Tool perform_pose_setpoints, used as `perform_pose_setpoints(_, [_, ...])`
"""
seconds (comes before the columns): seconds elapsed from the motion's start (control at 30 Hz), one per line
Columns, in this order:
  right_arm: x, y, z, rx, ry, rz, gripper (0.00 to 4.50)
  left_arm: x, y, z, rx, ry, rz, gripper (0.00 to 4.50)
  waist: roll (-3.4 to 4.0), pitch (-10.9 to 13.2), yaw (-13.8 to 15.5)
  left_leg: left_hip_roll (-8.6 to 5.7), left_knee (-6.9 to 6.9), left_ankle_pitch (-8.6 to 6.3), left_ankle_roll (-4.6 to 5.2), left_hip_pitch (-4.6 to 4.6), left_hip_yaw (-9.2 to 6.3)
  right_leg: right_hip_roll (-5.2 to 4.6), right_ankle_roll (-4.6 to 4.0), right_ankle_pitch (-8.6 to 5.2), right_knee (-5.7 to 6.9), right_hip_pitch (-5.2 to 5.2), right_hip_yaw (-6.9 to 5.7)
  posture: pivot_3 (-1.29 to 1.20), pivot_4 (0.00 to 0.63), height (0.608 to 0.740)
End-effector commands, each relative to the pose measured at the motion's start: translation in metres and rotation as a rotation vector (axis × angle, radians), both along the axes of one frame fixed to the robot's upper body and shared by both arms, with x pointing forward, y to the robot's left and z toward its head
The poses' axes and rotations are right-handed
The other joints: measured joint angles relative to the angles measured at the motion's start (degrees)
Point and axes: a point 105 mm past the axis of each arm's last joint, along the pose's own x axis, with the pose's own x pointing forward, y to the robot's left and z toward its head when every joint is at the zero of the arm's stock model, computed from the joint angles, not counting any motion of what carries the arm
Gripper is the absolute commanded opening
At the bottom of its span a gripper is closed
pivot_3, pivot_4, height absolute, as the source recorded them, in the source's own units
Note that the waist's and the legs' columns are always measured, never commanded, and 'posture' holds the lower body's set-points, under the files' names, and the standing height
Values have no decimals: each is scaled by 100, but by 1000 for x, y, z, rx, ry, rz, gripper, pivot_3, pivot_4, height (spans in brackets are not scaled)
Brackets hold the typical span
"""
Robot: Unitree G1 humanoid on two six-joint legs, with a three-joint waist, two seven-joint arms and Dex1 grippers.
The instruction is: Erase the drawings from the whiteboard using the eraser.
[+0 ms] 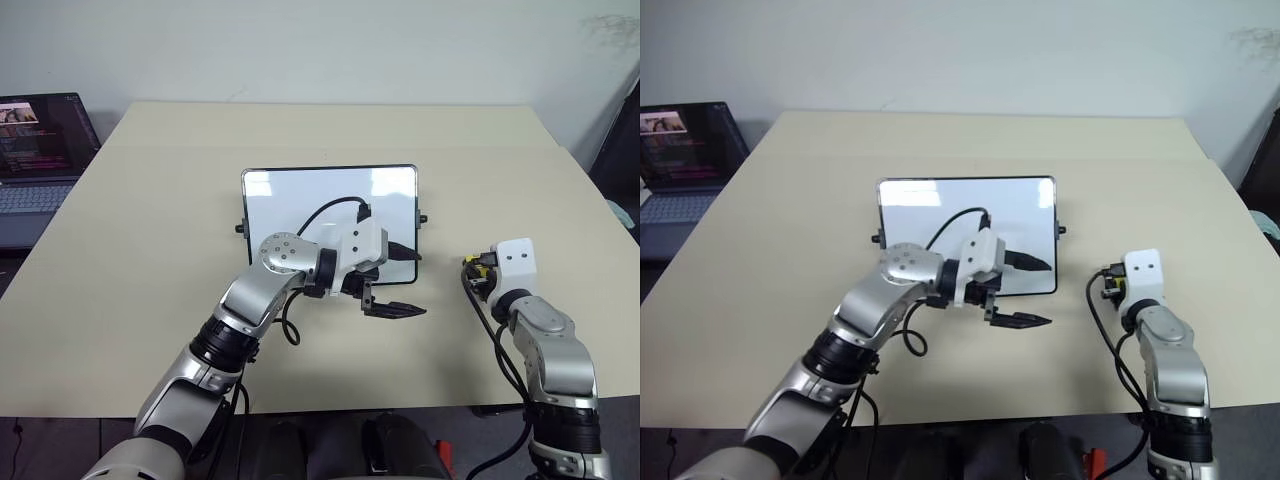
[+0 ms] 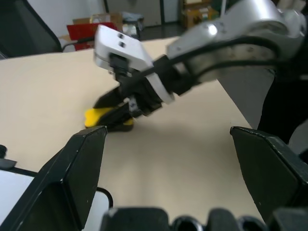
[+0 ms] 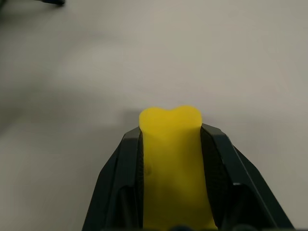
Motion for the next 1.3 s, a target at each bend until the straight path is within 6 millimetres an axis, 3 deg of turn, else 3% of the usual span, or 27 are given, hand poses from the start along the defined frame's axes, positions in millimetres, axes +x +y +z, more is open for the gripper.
perform_pose_setpoints(0.03, [7,-7,13,-11,-59,-6,1283,-4,-3,1,-5,-25,-9,4500,1,0,1,0,0,0,0,0,0,0,0,0,0,0,-1,0,150,740])
perform_pose_setpoints(0.1, [10,-8,13,0,-55,1,1283,-4,-5,0,-8,-22,-2,4500,1,1,4,0,1,0,0,0,0,0,0,0,0,0,0,0,150,740])
perform_pose_setpoints(0.4, [16,-14,10,48,-60,-14,4353,-4,-7,-3,-26,-9,24,4500,2,1,4,1,3,0,0,0,2,0,0,0,5,0,2,0,150,740])
perform_pose_setpoints(0.43, [17,-14,12,57,-69,-15,4487,-4,-6,-3,-28,-9,30,4500,3,0,4,0,3,0,0,0,1,0,0,0,5,0,2,0,150,740])
perform_pose_setpoints(0.6, [10,-5,55,124,-258,32,4487,14,14,9,-121,-40,202,4500,10,4,-2,3,3,0,0,1,-5,-1,0,0,10,0,7,0,150,740])
perform_pose_setpoints(0.7, [-12,18,73,169,-337,135,4487,25,60,26,-270,-33,454,4500,15,4,-15,8,2,0,0,2,-13,-1,0,0,14,-2,7,0,150,740])
perform_pose_setpoints(0.8, [-27,34,77,188,-381,205,4487,23,86,30,-347,-25,621,4500,16,4,-8,19,-2,-4,3,4,-24,-8,1,-2,16,-2,2,0,150,740])
perform_pose_setpoints(0.9, [-44,57,66,201,-432,273,4487,17,132,28,-489,-33,928,4500,17,1,7,17,1,-5,2,7,-24,-20,1,-3,16,0,0,0,150,740])
perform_pose_setpoints(0.97, [-53,59,56,203,-443,281,4487,10,155,20,-519,-54,1092,4500,17,1,7,18,1,-5,2,10,-23,-31,4,-4,14,6,1,0,150,740])
perform_pose_setpoints(1.23, [-71,11,0,205,-400,115,4487,-19,227,-40,-535,-12,1645,4500,0,-8,65,5,13,-6,7,51,-11,-49,12,-1,5,50,7,0,150,740])
perform_pose_setpoints(1.3, [-71,2,-12,213,-370,85,4487,-23,233,-47,-547,13,1707,4500,0,-8,67,8,13,-6,7,57,-7,-50,11,-1,9,48,11,0,150,740])
